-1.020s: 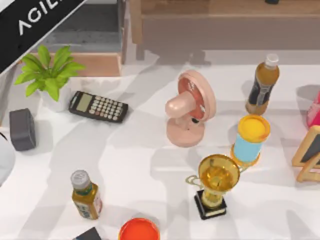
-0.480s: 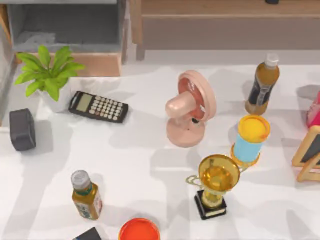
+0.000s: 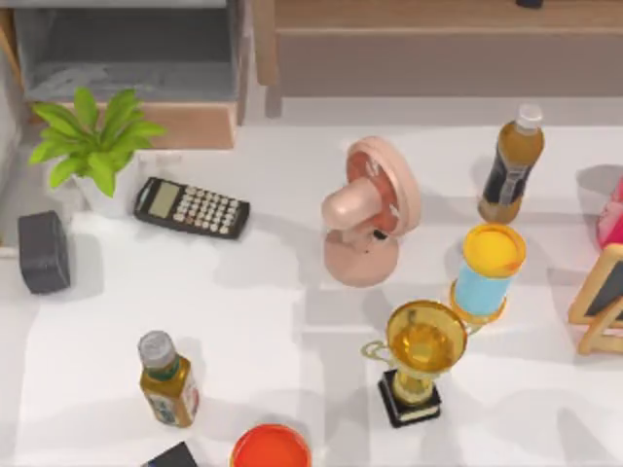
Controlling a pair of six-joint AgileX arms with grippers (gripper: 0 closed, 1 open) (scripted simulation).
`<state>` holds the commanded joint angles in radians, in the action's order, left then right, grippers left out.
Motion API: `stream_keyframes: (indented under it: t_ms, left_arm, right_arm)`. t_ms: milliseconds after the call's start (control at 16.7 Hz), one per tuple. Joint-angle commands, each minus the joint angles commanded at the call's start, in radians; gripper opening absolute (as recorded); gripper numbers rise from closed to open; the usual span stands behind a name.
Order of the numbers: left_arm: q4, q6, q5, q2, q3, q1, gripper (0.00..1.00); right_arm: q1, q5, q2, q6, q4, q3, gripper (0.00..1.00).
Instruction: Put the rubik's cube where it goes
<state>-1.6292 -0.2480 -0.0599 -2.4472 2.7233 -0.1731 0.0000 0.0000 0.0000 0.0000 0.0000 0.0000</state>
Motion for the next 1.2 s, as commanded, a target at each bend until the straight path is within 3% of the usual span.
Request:
stream_keyframes:
  t_ms: [300,840,1200]
  left_arm:
    - [-0.004,-0.09,0.038,-0.213,0.055,-0.138,0.0]
    - [0.004,-0.115,0.055,-0.283,0.066,-0.152,0.0]
    - [0.004,-0.115,0.055,-0.283,0.066,-0.152,0.45]
  right_arm:
    - [0.0,0.0,0.0,0.0,0.0,0.0,1.0]
    - [0.0,0.0,0.0,0.0,0.0,0.0,1.0]
    - [0.0,0.0,0.0,0.0,0.0,0.0,1.0]
